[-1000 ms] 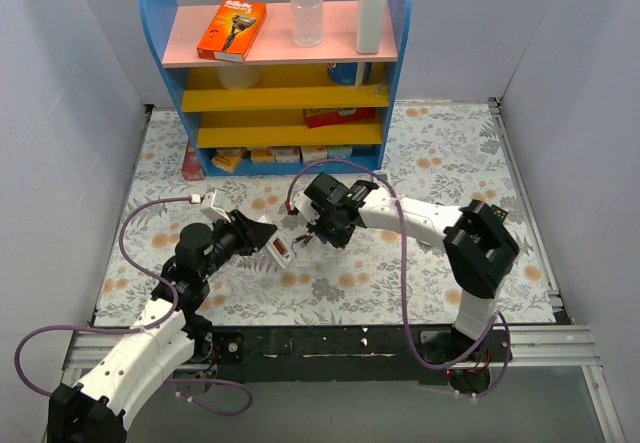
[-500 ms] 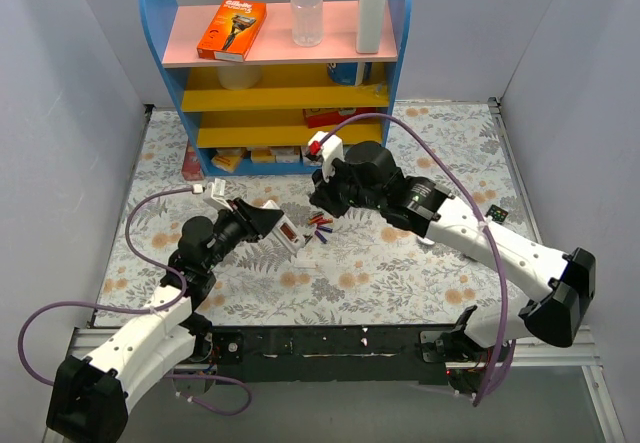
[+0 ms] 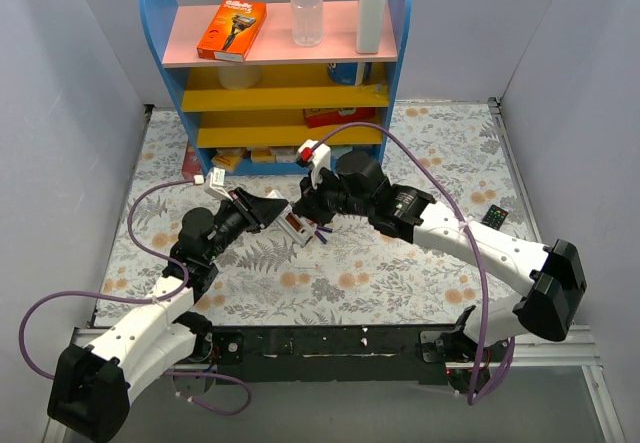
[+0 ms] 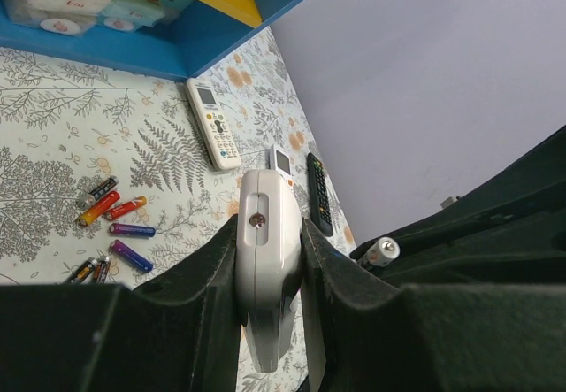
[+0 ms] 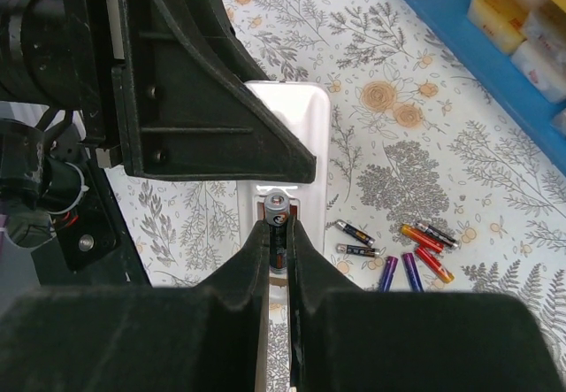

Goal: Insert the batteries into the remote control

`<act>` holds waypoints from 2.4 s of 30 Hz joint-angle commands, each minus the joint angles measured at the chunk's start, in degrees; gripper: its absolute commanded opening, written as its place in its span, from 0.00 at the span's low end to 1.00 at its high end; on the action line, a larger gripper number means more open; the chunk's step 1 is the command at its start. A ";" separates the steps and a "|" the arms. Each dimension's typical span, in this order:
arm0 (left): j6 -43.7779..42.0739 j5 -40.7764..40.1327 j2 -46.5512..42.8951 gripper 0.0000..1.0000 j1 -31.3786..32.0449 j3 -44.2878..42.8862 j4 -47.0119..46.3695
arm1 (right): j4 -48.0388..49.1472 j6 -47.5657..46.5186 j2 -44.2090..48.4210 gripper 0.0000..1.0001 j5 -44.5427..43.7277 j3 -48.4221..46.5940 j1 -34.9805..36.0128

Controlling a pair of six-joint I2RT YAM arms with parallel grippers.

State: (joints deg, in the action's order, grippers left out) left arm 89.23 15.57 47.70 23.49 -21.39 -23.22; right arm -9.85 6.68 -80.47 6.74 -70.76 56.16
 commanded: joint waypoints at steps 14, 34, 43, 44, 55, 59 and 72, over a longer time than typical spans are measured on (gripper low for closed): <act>2.26 -0.37 -1.74 0.00 0.25 -4.01 3.53 | 5.71 0.18 -3.73 0.01 1.61 2.56 0.70; 0.51 0.68 -2.27 0.00 0.24 -5.59 7.93 | 7.73 -2.28 -3.29 0.01 -0.77 5.28 1.14; 0.77 1.56 -2.18 0.00 0.16 -6.12 8.81 | 9.32 -3.16 -3.21 0.02 -0.86 6.07 1.41; 0.51 1.48 -2.09 0.00 0.24 -6.21 9.07 | 9.23 -3.16 -3.03 0.02 -0.85 6.16 1.41; 1.12 -0.63 -2.09 0.00 0.16 -7.18 12.85 | 13.10 -4.22 -1.54 0.02 -0.86 8.18 1.67; 1.82 -2.04 -1.91 0.00 0.16 -7.88 15.31 | 13.89 -4.57 -0.66 0.02 -0.85 8.45 2.02; 2.53 -2.74 -2.96 0.00 0.25 -7.79 17.51 | 15.47 -5.44 -0.92 0.02 -4.37 9.41 3.16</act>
State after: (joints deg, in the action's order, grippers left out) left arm 91.44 13.23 46.39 23.49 -27.05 -6.28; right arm 2.24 2.66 -82.85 4.69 -61.71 58.78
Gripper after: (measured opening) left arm 0.249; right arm 0.119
